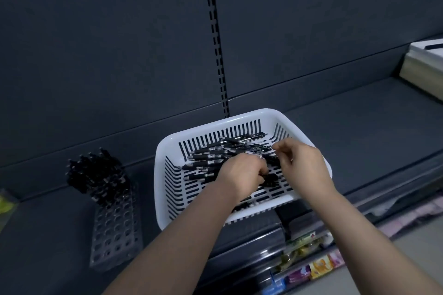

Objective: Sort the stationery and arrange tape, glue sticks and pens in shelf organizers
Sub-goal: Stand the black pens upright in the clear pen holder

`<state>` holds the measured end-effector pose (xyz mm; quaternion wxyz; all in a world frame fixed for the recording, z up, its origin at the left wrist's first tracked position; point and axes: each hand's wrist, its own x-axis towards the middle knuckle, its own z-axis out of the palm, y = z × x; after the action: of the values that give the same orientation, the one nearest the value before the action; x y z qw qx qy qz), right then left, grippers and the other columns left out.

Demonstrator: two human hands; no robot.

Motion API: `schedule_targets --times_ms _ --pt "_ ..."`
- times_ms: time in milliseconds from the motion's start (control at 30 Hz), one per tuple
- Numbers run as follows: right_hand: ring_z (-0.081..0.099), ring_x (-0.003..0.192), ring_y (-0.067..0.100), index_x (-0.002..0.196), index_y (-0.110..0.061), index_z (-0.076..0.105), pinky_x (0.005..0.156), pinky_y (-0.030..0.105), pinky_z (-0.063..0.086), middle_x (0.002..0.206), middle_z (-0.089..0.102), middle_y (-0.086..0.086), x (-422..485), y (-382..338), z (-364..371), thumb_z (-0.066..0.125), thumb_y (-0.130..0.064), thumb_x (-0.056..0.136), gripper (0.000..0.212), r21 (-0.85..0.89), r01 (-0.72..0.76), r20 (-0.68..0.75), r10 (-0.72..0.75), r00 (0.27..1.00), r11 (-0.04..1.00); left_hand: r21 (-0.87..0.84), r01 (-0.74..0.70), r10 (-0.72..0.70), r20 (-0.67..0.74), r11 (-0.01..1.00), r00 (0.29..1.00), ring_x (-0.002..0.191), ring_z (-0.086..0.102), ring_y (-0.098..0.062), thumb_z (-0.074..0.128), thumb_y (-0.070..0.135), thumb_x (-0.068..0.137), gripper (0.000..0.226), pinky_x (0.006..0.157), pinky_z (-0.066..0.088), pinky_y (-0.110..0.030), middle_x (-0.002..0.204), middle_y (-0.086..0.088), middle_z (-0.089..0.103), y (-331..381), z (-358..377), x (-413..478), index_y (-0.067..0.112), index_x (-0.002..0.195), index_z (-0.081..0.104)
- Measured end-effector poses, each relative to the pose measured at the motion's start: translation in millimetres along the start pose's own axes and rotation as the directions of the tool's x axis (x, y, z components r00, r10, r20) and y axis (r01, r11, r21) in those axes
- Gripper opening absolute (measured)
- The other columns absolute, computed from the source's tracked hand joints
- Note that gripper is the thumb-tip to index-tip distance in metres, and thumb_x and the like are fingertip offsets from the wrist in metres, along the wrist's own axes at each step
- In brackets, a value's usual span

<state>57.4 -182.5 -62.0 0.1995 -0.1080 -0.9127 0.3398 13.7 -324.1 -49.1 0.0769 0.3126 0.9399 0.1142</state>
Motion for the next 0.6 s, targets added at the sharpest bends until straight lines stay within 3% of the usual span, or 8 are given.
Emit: schedule_targets --times_ms 133,267,333,400,500,600 --pt "0.055 0.065 0.000 0.093 -0.029 0.068 0.051 0.001 0.032 0.074 0.062 -0.020 1 2 -3 0.059 -0.015 0.088 0.017 0.052 -0.044 -0.009 0.045 0.999 0.998 0.184 0.018 -0.027 0.042 0.983 0.999 0.093 0.061 -0.026 0.061 0.018 0.090 0.017 0.071 0.047 -0.031 0.097 -0.005 0.066 10 4 12 0.018 0.106 0.066" --pt "0.059 0.071 0.002 0.090 -0.031 0.067 0.057 0.005 0.038 0.076 0.062 -0.020 3 -2 -9 0.062 -0.016 0.085 0.017 0.056 -0.040 0.061 0.037 0.997 0.998 0.275 0.087 -0.094 0.012 0.958 0.995 0.102 0.055 -0.022 0.059 0.025 0.092 0.017 0.083 0.051 -0.038 0.104 -0.002 0.063 6 -3 10 0.019 0.108 0.062" --pt "0.062 0.080 0.008 0.086 -0.034 0.066 0.067 0.021 0.047 0.079 0.063 -0.019 4 -5 -11 0.063 -0.020 0.084 0.015 -0.065 -0.008 0.169 0.019 0.985 0.998 0.169 0.181 -0.165 -0.102 0.969 0.981 0.099 0.054 -0.019 0.057 0.027 0.093 0.015 0.083 0.049 -0.038 0.101 0.002 0.061 -3 -11 4 0.021 0.107 0.058" --pt "0.062 0.085 0.011 0.082 -0.038 0.065 0.067 0.025 0.046 0.084 0.065 -0.018 6 -11 -13 0.066 -0.029 0.081 0.010 -0.284 0.055 0.344 0.048 0.938 0.957 0.001 0.237 -0.230 -0.231 0.972 0.945 0.092 0.056 -0.017 0.055 0.026 0.093 0.012 0.078 0.048 -0.035 0.095 0.005 0.061 -13 -19 -5 0.021 0.104 0.056" --pt "0.063 0.083 0.015 0.088 -0.033 0.070 0.066 0.026 0.049 0.089 0.067 -0.011 10 -22 -11 0.075 -0.035 0.075 0.014 -0.461 0.147 0.530 0.139 0.837 0.875 -0.165 0.188 -0.238 -0.384 0.968 0.892 0.082 0.055 -0.017 0.054 0.021 0.092 0.015 0.073 0.047 -0.035 0.085 0.004 0.060 -24 -26 -18 0.018 0.108 0.055" --pt "0.064 0.082 0.017 0.093 -0.026 0.070 0.073 0.032 0.055 0.089 0.067 -0.006 14 -29 -2 0.076 -0.032 0.075 0.020 -0.556 0.214 0.560 0.171 0.811 0.803 -0.270 0.103 -0.222 -0.461 0.957 0.859 0.070 0.055 -0.019 0.054 0.014 0.090 0.029 0.069 0.049 -0.040 0.072 -0.002 0.057 -29 -30 -28 0.017 0.119 0.054"
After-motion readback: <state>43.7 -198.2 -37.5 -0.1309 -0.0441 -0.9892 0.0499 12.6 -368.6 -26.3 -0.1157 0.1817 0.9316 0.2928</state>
